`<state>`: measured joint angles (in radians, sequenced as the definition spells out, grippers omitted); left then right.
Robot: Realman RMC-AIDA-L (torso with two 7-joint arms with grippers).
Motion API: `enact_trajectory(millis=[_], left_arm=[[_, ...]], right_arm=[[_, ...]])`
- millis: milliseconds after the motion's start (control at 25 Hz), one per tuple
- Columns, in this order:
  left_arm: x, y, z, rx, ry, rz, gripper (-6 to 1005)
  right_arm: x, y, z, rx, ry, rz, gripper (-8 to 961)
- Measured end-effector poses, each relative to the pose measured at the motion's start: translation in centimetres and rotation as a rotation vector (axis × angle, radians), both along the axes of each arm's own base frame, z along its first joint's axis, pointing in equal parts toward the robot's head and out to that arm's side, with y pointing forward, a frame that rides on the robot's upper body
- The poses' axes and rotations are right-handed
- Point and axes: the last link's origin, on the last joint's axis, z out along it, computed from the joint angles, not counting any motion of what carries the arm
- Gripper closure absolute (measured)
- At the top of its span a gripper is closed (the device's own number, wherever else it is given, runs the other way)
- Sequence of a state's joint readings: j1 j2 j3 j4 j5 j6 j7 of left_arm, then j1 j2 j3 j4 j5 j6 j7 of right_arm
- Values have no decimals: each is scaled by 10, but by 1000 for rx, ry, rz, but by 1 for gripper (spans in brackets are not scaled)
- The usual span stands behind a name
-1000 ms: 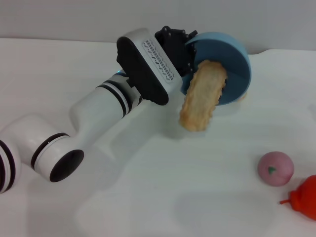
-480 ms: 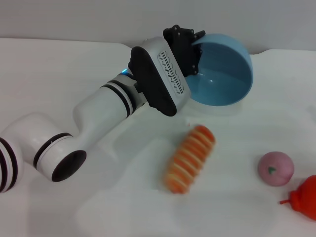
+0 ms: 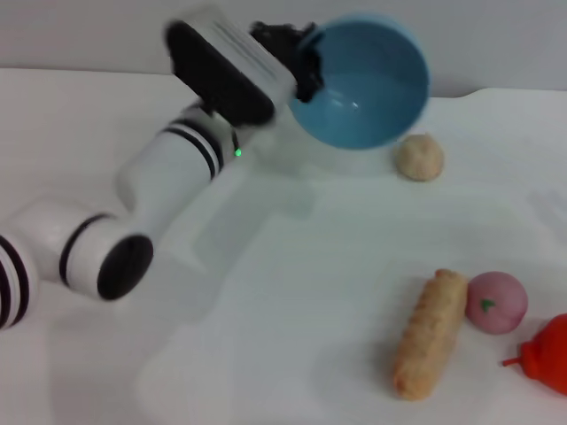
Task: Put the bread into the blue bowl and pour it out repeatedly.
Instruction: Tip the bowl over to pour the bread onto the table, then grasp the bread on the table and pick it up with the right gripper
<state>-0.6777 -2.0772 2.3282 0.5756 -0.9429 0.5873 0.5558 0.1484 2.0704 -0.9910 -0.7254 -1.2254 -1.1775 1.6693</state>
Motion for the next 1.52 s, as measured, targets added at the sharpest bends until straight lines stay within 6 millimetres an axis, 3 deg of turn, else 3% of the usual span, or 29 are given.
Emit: enact_trajectory(millis=[320, 520, 840, 1160, 1520], left_arm=[[-23, 34, 19, -121, -239, 432, 1001], [-33, 46, 32, -282, -380, 726, 1001], [-48, 36, 53, -487, -509, 926, 1001], [-60, 16, 49, -597, -517, 1007, 1001], [-60, 1, 43, -695, -497, 1069, 1000]], right_arm=[[-34, 17, -31, -242, -195, 202, 496], [-60, 30, -35, -473, -358, 270, 496], [-108, 40, -28, -719, -819, 353, 496], [-136, 49, -35, -829, -1002, 349, 496], [-151, 44, -66, -894, -1116, 463, 496]])
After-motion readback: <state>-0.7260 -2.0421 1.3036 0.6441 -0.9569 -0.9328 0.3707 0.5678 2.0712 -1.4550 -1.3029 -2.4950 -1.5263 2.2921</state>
